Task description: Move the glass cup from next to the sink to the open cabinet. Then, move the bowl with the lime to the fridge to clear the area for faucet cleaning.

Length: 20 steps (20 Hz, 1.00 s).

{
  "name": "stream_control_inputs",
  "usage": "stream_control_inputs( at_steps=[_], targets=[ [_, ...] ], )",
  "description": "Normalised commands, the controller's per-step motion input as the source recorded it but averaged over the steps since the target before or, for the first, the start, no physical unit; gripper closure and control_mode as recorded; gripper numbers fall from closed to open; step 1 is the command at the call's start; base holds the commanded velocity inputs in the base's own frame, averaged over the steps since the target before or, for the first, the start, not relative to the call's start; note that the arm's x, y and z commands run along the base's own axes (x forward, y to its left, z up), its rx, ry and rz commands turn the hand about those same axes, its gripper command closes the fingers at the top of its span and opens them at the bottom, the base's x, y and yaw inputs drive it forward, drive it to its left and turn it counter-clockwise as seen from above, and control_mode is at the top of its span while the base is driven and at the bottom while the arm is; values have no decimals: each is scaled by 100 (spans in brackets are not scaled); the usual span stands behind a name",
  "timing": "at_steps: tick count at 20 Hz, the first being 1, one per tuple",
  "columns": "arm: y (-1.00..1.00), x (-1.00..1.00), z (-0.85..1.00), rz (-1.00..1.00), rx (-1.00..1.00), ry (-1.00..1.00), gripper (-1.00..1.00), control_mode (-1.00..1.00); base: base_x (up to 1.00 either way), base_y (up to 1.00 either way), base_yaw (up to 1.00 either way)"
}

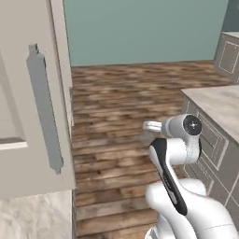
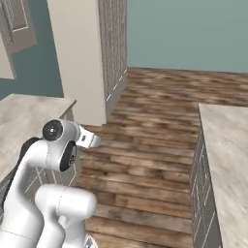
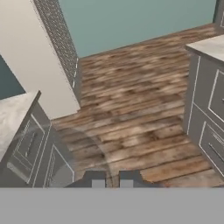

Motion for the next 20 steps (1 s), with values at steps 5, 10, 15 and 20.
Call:
stream_control_inputs(
  at_steps=[5, 10, 15, 20],
  targets=[
    [0, 0, 0, 0, 0, 0, 100, 100, 55, 20, 52],
    [0, 0, 0, 0, 0, 0, 100, 100, -7, 0, 91],
    [0, 0, 0, 0, 0, 0, 100, 100, 0, 0, 86],
    [0, 0, 0, 0, 0, 0, 100, 100, 23, 0, 76]
  ],
)
